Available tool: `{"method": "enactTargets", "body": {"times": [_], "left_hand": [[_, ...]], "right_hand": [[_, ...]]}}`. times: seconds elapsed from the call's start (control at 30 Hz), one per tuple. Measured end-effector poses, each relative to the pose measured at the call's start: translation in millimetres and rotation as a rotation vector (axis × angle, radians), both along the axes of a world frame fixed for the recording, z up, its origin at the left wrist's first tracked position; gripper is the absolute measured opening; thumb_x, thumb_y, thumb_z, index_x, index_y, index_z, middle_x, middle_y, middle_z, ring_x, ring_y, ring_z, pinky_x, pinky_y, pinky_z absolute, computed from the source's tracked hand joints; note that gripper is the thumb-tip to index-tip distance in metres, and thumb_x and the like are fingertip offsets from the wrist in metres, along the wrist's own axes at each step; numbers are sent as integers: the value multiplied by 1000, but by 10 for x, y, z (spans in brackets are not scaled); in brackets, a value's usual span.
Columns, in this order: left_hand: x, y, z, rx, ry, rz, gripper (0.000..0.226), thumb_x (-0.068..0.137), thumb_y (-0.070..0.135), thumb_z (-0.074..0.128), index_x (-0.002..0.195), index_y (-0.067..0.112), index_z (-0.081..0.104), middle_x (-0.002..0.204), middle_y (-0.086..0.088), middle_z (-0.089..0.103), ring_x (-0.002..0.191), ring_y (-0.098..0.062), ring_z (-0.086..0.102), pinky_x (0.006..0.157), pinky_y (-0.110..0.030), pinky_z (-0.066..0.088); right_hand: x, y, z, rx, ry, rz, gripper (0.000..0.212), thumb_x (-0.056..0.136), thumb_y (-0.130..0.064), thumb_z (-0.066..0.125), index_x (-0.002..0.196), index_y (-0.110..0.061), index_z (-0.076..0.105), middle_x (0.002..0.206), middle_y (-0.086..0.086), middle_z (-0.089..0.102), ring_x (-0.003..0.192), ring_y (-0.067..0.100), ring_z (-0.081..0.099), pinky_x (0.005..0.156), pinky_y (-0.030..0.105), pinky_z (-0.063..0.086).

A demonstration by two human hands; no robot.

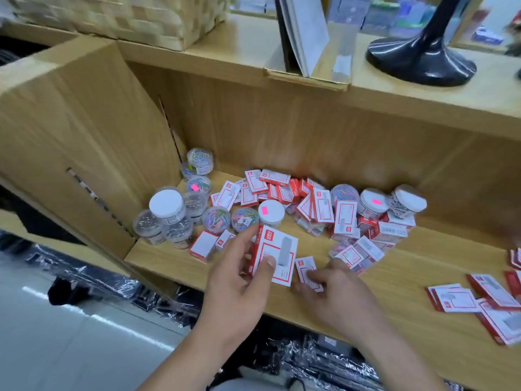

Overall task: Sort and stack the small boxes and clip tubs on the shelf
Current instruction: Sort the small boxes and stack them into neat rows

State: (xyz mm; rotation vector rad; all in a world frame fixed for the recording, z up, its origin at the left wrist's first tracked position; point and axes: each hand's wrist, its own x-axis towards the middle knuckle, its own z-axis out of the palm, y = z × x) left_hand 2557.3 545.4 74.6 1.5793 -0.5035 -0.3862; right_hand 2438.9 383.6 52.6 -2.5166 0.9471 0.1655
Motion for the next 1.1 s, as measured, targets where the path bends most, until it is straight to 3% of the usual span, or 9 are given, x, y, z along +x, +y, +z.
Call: {"method": "enactTargets", "body": {"times": [0.2, 0.37, 0.53, 0.6, 0.67, 0.8, 0.9, 1.03, 1.1], "left_hand": [[-261, -186, -65, 86, 70, -113, 47, 87, 26, 69, 131, 39, 59, 114, 10, 70, 100, -17, 70, 89, -54, 58], [-484, -324, -154, 93, 121, -217, 45, 93, 4, 69, 127, 32, 63, 108, 12, 74, 98, -11, 70, 85, -31, 55], [-979, -625, -182, 134, 199, -358, 39, 94, 3, 67, 121, 31, 65, 103, 13, 75, 85, -7, 70, 65, -27, 55], [-1237, -871, -182, 163, 279, -406, 32, 95, 0, 65, 116, 24, 69, 95, 4, 77, 76, -14, 70, 59, -29, 55], [-1486, -1163, -157, 164, 356, -400, 26, 95, -2, 63, 110, 17, 71, 88, -3, 77, 68, -18, 68, 59, -43, 61], [-1850, -1818, 23, 96, 359, -368, 22, 97, -1, 60, 104, 18, 69, 76, 3, 75, 50, -9, 63, 42, -26, 51], [-1996, -2223, -15, 93, 349, -396, 26, 99, 0, 58, 105, 23, 67, 89, 0, 76, 55, -5, 64, 48, -26, 55], [-2066, -2314, -37, 168, 294, -630, 43, 91, -11, 54, 107, 26, 70, 99, 8, 78, 81, -5, 68, 74, -18, 52], [-1997, -2160, -26, 167, 222, -681, 48, 90, -12, 52, 104, 31, 69, 96, 15, 77, 82, 1, 66, 71, -15, 48]], "right_hand": [[-159, 178, -39, -148, -40, -115, 31, 75, -33, 61, 102, -26, 74, 108, 1, 63, 108, 28, 59, 79, 35, 53], [-629, 41, 31, -104, -253, -320, 28, 73, -36, 71, 101, -33, 70, 95, -9, 64, 96, 19, 62, 76, 34, 53], [-1322, -358, 224, -149, -396, -461, 23, 72, -33, 79, 94, -30, 70, 93, -15, 65, 90, 12, 63, 76, 33, 54], [-1538, -654, 313, -183, -350, -481, 21, 76, -35, 76, 94, -30, 70, 96, -13, 66, 94, 13, 63, 77, 32, 52], [-1684, -1027, 417, -243, -230, -424, 21, 79, -40, 72, 98, -31, 69, 100, -10, 66, 98, 16, 63, 77, 32, 51], [-1836, -1706, 584, -341, -30, -375, 26, 85, -42, 64, 109, -31, 65, 110, -6, 62, 110, 21, 59, 78, 34, 51], [-1854, -1951, 588, -403, 36, -407, 26, 85, -36, 62, 111, -30, 65, 110, -3, 63, 108, 24, 60, 76, 33, 51], [-1827, -2040, 533, -458, 98, -397, 29, 86, -32, 61, 115, -34, 65, 113, -4, 62, 112, 22, 57, 79, 31, 45], [-1808, -2067, 524, -472, 132, -384, 30, 88, -34, 60, 117, -34, 64, 115, -4, 63, 114, 22, 55, 81, 30, 45]]}}
